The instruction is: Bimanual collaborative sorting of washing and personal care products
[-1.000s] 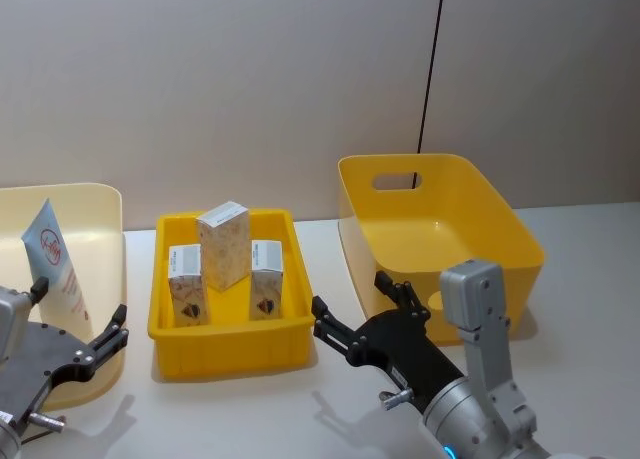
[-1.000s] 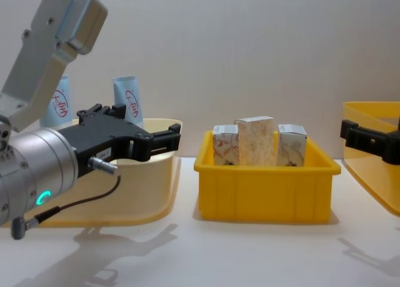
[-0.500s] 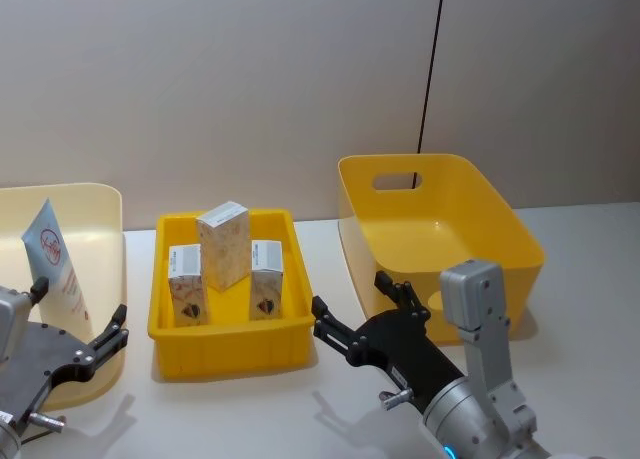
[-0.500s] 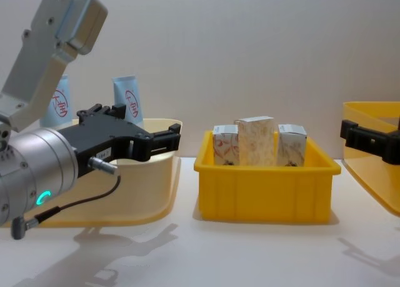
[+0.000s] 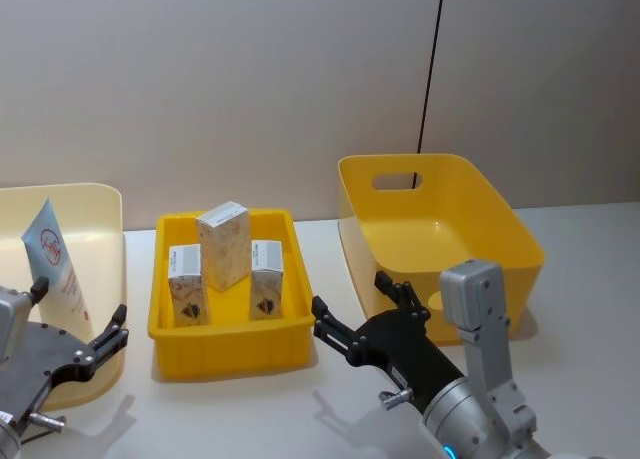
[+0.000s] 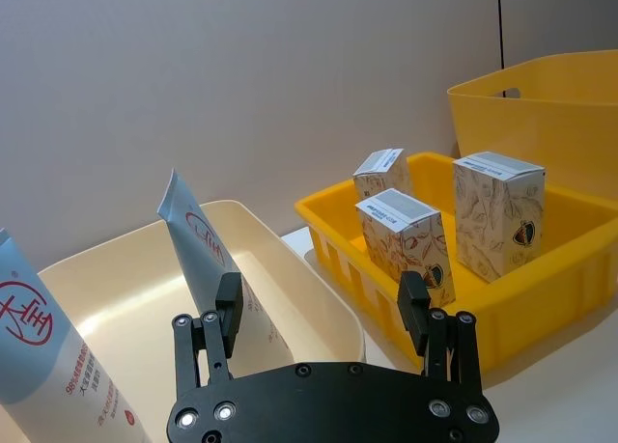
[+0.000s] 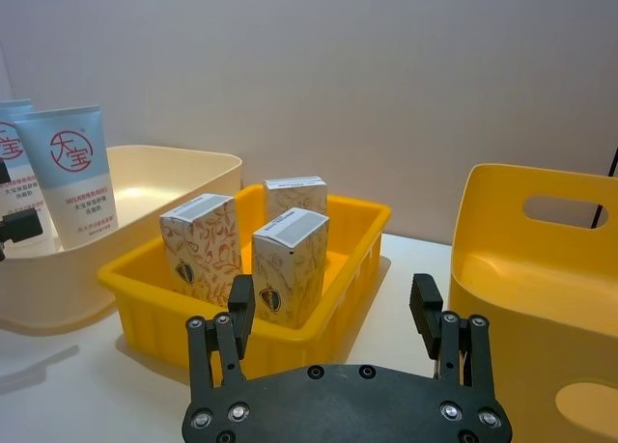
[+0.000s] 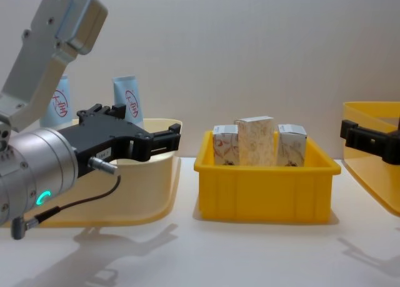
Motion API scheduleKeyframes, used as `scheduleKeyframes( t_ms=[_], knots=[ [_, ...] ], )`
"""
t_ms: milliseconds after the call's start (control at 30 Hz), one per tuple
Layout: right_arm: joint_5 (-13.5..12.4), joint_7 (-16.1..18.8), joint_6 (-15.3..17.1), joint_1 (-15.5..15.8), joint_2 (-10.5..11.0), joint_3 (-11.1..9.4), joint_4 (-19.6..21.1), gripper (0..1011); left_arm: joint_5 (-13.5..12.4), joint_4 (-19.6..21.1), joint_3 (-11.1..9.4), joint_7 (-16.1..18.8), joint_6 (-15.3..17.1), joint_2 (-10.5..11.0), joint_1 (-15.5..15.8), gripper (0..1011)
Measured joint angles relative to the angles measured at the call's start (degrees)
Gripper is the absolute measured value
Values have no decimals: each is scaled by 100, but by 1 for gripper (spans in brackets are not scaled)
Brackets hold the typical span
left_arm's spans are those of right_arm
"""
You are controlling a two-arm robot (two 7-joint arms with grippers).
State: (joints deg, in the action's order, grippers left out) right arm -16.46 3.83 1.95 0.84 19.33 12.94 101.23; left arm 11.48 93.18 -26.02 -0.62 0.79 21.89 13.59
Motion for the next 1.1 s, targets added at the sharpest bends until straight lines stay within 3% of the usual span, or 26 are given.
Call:
scheduleKeyframes(
  t_ms=[1100],
  knots=[
    [0,0,0,0,0,0,0,1001,82,-54,54,-68,45,-68,62,1002]
  ],
)
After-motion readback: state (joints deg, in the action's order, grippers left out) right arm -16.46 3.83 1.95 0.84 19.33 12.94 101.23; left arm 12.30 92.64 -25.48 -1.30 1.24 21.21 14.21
